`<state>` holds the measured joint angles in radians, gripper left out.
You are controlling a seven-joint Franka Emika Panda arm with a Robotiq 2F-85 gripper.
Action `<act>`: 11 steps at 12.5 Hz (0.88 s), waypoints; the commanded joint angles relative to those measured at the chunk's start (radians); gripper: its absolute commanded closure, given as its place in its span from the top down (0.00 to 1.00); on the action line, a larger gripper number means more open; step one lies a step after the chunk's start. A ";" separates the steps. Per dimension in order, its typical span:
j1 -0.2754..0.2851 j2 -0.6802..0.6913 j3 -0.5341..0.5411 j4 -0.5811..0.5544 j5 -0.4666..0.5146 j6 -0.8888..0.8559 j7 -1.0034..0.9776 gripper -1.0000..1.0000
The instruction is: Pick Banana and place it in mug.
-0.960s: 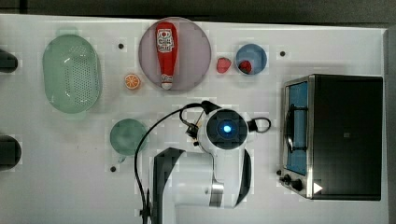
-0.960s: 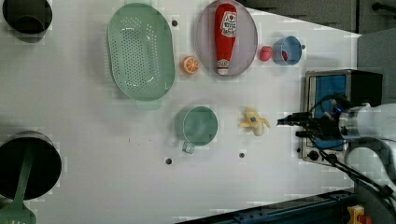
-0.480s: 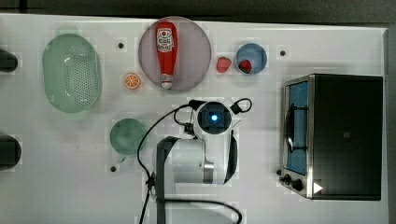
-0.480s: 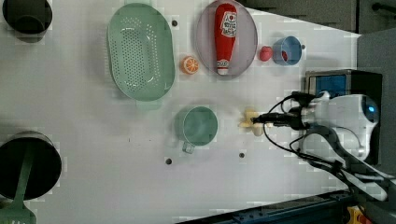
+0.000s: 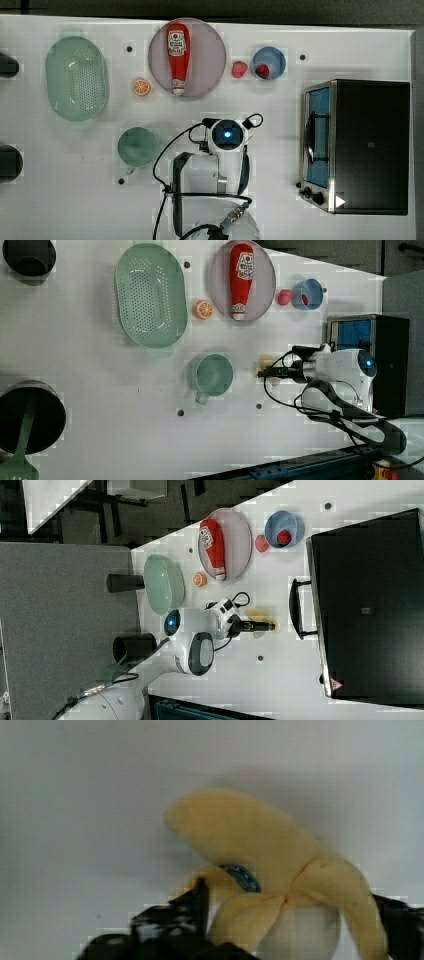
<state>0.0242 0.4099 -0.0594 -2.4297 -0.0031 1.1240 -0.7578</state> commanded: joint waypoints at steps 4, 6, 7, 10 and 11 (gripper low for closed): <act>0.003 -0.041 -0.010 0.022 -0.003 0.013 -0.031 0.27; 0.002 -0.129 -0.019 0.024 -0.003 -0.004 -0.025 0.27; 0.001 -0.195 -0.022 0.024 -0.003 -0.049 -0.024 0.27; 0.002 -0.436 -0.026 0.062 -0.003 -0.327 -0.025 0.27; 0.002 -0.501 -0.026 0.087 -0.003 -0.410 -0.024 0.27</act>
<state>0.0242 0.0102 -0.1002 -2.4141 -0.0006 0.7036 -0.7622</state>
